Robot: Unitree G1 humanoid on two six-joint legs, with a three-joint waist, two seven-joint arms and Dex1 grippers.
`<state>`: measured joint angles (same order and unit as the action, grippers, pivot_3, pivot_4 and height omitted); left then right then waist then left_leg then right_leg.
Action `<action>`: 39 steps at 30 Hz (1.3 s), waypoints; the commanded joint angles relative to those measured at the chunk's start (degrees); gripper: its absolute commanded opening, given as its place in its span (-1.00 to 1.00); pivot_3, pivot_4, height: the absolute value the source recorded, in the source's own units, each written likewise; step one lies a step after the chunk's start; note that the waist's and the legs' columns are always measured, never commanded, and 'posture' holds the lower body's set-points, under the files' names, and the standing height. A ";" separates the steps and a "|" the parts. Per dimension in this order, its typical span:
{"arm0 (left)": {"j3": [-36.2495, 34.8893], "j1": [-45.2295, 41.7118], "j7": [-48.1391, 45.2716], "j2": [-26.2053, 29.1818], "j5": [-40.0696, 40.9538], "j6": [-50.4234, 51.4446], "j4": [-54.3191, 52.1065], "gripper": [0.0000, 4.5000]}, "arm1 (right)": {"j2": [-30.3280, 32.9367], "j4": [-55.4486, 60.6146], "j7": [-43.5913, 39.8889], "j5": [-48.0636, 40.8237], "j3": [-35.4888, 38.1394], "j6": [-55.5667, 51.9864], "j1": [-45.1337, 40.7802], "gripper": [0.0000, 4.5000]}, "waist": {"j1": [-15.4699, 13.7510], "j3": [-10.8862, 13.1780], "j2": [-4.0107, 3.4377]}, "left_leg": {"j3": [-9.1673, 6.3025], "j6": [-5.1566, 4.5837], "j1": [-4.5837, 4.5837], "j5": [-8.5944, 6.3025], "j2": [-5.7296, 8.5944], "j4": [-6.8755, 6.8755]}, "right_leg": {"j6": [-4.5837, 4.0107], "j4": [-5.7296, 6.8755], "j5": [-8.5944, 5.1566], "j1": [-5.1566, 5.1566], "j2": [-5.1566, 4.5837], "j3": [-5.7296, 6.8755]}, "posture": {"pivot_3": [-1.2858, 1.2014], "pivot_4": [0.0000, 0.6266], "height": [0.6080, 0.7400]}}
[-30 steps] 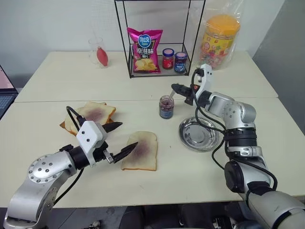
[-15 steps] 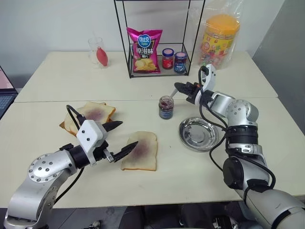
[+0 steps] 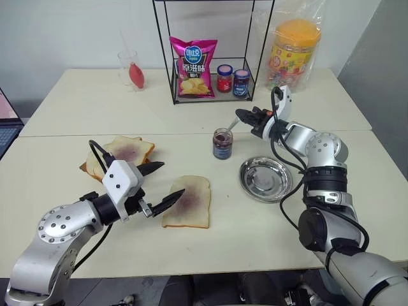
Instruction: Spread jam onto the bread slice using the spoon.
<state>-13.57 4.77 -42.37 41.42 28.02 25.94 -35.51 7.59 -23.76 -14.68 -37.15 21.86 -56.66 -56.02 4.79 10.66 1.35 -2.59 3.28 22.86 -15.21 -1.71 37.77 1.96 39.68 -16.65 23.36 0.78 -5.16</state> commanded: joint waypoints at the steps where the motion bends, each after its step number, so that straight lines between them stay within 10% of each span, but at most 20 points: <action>1: -0.39 -0.28 -0.28 0.61 0.48 -0.32 -1.66 1.00 | 0.28 0.47 -0.05 -1.67 0.83 0.20 -2.13 -0.99 | 0.00 0.00 0.00 | 0.00 0.00 0.00 0.00 0.00 0.00 | 0.00 0.00 0.00 0.00 0.00 0.00 | 0.03 -0.52 1.00; 39: -0.05 -0.17 -0.43 0.13 0.05 -0.61 -1.49 1.00 | 0.15 -3.64 6.98 -7.74 7.64 -1.94 -4.60 -0.99 | 0.00 0.00 0.00 | 0.01 -0.01 0.04 0.00 0.00 -0.04 | 0.00 -0.11 0.00 0.00 0.00 0.00 | 0.03 -0.52 1.00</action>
<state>-13.48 4.59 -43.00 41.41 27.95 25.93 -35.50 7.78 -28.54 -7.99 -42.91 28.29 -58.29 -58.55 4.79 10.66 1.35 -2.59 3.28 22.90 -15.21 -1.71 37.72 1.96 39.56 -16.65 23.36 0.78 -5.15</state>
